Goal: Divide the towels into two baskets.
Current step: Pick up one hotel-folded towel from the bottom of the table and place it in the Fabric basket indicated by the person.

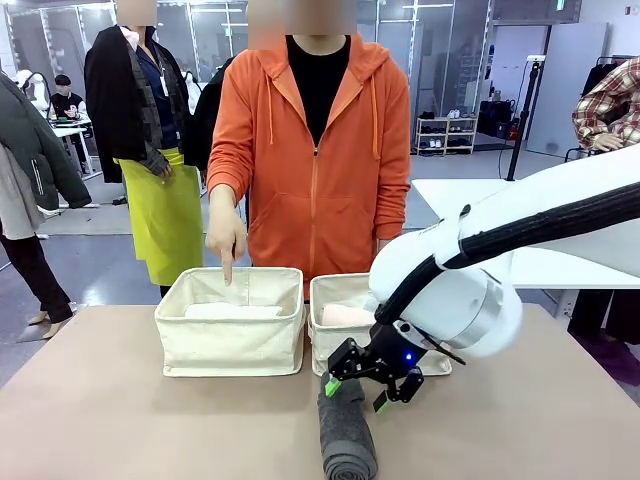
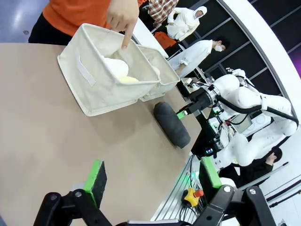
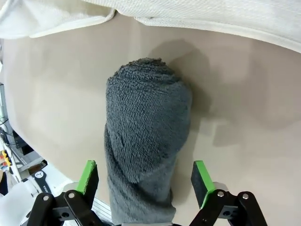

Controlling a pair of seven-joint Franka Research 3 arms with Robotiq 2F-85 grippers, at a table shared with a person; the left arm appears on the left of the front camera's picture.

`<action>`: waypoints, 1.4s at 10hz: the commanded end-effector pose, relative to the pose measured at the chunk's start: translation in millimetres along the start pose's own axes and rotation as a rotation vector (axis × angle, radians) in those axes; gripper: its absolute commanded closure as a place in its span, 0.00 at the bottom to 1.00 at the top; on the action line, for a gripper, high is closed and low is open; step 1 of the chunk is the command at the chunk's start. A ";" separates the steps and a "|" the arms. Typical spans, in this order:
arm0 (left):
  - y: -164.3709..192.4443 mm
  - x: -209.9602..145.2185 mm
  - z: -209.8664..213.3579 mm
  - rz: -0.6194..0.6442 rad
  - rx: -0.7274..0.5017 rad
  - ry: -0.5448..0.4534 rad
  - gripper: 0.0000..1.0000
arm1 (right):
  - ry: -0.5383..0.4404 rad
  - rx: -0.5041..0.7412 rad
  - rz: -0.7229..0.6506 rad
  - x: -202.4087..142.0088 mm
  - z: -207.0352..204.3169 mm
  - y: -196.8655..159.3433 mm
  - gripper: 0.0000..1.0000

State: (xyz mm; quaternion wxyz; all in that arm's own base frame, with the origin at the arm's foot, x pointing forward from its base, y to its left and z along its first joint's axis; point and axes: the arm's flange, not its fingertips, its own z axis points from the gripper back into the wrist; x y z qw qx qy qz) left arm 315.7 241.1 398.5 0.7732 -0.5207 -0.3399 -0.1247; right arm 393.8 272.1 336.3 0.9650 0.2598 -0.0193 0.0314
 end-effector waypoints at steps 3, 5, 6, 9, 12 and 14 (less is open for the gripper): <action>-4.3 1.1 3.2 0.001 0.000 -0.003 0.00 | -0.009 -0.076 -0.022 3.0 -27.4 22.3 0.00; -4.3 1.1 3.2 0.001 0.000 -0.003 0.00 | 0.017 -0.105 0.014 0.8 -39.7 28.7 0.00; -4.3 1.1 3.2 0.001 0.000 -0.003 0.00 | 0.029 -0.113 0.035 1.1 -44.4 30.7 0.00; -4.3 1.1 3.2 0.001 0.000 -0.003 0.00 | 0.057 -0.119 0.100 1.7 -53.2 32.2 0.09; -4.3 1.1 3.2 0.001 0.000 -0.003 0.00 | 0.063 -0.116 0.116 2.8 -53.0 31.0 0.39; -4.3 1.1 3.2 0.001 0.000 -0.003 0.00 | 0.066 -0.115 0.116 3.0 -52.9 29.9 0.58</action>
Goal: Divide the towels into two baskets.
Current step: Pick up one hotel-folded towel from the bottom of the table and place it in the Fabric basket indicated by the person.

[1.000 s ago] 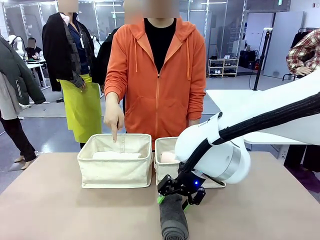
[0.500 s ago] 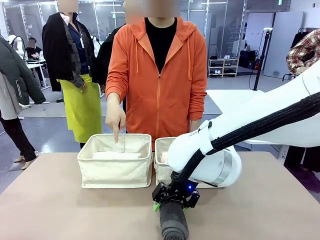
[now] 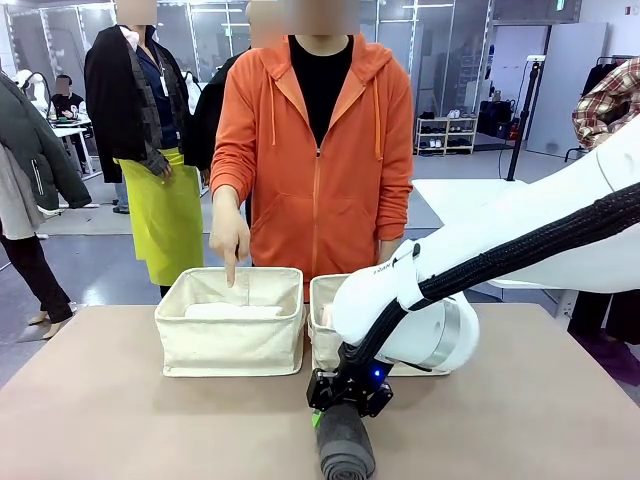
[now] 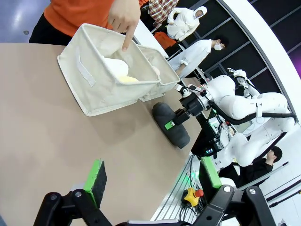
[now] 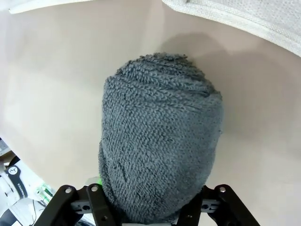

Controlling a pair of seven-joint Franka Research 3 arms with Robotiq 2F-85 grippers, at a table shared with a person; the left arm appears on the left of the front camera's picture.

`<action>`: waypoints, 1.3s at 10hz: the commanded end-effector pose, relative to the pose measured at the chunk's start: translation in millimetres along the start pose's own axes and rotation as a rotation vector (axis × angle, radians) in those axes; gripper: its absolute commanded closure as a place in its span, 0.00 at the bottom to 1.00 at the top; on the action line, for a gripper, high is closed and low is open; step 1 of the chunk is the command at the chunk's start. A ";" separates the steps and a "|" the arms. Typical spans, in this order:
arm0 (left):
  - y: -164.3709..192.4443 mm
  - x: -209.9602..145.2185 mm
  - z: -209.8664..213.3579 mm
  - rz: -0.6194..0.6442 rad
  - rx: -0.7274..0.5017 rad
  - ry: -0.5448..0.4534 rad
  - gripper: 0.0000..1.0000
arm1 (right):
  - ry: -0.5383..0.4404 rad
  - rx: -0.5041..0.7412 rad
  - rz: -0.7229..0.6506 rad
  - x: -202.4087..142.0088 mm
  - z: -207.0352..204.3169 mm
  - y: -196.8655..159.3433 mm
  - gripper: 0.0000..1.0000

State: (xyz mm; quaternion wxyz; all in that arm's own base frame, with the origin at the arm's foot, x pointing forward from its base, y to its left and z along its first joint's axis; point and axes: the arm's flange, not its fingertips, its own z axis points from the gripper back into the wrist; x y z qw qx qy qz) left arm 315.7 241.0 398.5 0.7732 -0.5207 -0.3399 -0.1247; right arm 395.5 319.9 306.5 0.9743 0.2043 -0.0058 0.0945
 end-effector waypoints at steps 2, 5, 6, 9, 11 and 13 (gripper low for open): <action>-4.3 1.1 3.2 0.001 0.000 -0.004 0.00 | 0.015 -0.008 0.019 -2.2 10.9 7.9 0.68; -4.3 1.1 3.2 0.001 0.000 -0.004 0.00 | 0.025 -0.065 0.208 -7.4 99.4 53.5 0.68; -4.3 1.1 3.2 0.001 0.000 -0.004 0.00 | 0.025 -0.065 0.208 -7.4 99.4 53.5 0.68; -4.3 1.1 3.2 0.001 0.000 -0.004 0.00 | -0.042 -0.123 0.275 -6.8 141.3 77.1 0.68; -4.3 1.1 3.2 0.001 0.000 -0.004 0.00 | -0.028 -0.135 0.295 -6.8 146.2 76.7 0.68; -4.3 1.1 3.2 0.001 0.000 -0.004 0.00 | -0.045 -0.108 0.306 -10.6 150.8 80.2 0.68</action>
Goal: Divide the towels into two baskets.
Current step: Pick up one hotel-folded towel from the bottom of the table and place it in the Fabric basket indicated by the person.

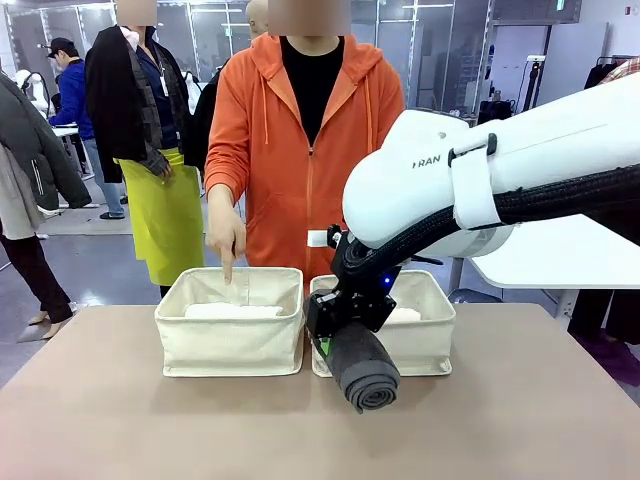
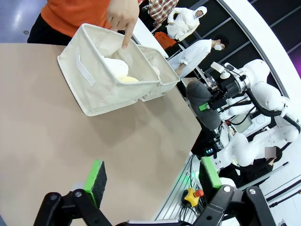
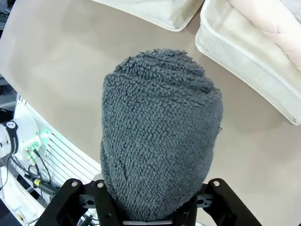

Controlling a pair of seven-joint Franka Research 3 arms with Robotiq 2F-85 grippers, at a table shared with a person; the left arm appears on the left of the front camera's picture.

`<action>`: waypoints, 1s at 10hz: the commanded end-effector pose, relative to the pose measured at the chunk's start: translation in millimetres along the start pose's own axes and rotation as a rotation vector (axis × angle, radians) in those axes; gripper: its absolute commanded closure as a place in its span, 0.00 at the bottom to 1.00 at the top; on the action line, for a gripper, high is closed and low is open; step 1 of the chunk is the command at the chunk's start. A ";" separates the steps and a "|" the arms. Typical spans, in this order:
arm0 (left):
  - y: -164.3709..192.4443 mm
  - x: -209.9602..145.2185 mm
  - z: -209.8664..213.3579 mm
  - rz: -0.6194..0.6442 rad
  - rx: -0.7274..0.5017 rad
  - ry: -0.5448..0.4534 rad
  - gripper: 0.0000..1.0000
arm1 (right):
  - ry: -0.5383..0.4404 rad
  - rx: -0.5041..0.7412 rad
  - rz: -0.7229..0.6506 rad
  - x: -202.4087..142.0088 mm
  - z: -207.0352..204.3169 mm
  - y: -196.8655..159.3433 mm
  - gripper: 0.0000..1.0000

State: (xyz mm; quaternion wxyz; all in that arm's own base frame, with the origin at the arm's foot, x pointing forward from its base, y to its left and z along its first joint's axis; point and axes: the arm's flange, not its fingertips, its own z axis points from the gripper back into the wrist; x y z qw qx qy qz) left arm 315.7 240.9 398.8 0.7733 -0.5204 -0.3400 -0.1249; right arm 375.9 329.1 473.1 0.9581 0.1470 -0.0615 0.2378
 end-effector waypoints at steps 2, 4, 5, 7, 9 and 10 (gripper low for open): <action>-4.0 0.9 3.2 0.002 0.000 -0.004 0.00 | -0.006 0.005 -0.002 -0.6 2.7 2.2 0.68; -4.0 0.9 3.2 0.002 0.000 -0.004 0.00 | -0.006 0.005 -0.002 -0.6 2.7 2.2 0.68; -4.0 0.9 3.2 0.002 0.000 -0.004 0.00 | 0.000 0.000 0.000 0.0 0.0 0.2 0.63; -4.0 0.9 3.2 0.002 0.000 -0.004 0.00 | 0.006 -0.109 0.274 57.5 10.4 18.3 0.63; -4.0 0.9 3.2 0.002 0.000 -0.004 0.00 | 0.025 -0.227 0.549 120.2 9.0 51.4 0.63; -4.0 0.9 3.2 0.002 0.000 -0.004 0.00 | 0.033 -0.274 0.678 144.8 5.7 67.5 0.63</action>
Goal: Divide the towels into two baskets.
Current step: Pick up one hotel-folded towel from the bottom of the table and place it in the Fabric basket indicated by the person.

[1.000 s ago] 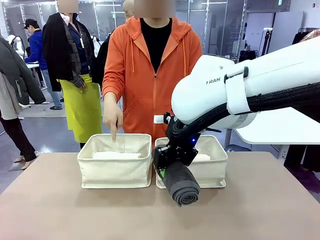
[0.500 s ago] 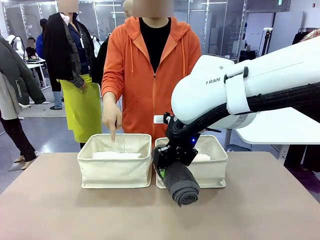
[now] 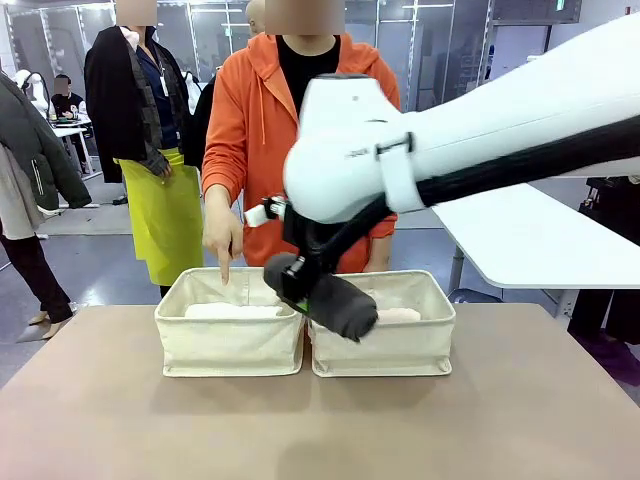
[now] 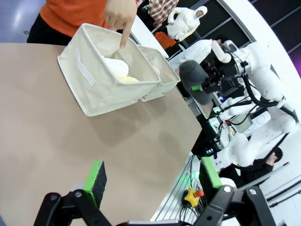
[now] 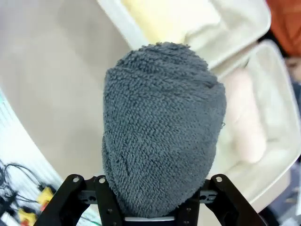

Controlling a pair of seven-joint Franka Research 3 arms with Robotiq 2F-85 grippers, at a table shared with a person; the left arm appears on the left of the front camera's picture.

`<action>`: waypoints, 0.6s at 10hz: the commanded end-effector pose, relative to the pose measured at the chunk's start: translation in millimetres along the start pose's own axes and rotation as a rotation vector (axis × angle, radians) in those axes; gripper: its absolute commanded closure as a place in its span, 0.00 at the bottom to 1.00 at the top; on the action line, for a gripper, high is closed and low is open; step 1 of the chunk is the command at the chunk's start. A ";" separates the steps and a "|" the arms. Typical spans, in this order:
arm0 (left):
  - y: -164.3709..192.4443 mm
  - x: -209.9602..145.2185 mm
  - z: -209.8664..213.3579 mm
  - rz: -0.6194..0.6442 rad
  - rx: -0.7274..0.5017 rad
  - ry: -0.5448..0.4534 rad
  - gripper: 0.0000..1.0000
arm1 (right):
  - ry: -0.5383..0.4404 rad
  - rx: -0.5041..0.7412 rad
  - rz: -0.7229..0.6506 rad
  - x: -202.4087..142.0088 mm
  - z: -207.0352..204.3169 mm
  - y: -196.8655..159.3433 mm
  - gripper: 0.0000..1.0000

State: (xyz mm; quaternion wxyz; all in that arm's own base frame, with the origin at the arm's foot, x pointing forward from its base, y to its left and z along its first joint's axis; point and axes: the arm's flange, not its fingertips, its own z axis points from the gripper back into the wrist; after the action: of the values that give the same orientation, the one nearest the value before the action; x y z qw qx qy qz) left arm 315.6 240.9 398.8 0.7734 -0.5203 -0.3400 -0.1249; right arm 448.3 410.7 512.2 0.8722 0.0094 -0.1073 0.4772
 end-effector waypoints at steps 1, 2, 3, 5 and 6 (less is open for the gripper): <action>-4.0 1.0 3.2 0.002 0.000 -0.004 0.00 | 0.006 -0.127 0.259 72.5 -2.8 4.9 0.63; -4.0 1.0 3.2 0.002 0.000 -0.004 0.00 | 0.005 -0.187 0.366 97.5 -7.1 13.0 0.63; -4.0 1.0 3.2 0.002 0.000 -0.004 0.00 | -0.009 -0.231 0.460 122.9 -13.6 19.0 0.63; -4.0 1.0 3.2 0.002 0.000 -0.004 0.00 | -0.032 -0.262 0.610 152.8 -30.5 26.9 0.63; -4.0 1.0 3.2 0.002 0.000 -0.004 0.00 | -0.039 -0.274 0.668 160.6 -41.1 29.1 0.63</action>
State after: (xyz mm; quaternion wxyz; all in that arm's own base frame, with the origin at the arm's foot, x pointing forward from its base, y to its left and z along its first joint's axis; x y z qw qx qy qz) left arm 315.4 241.1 398.9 0.7735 -0.5201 -0.3402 -0.1247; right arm 498.1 554.6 496.0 0.6826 -0.1289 -0.1714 0.6986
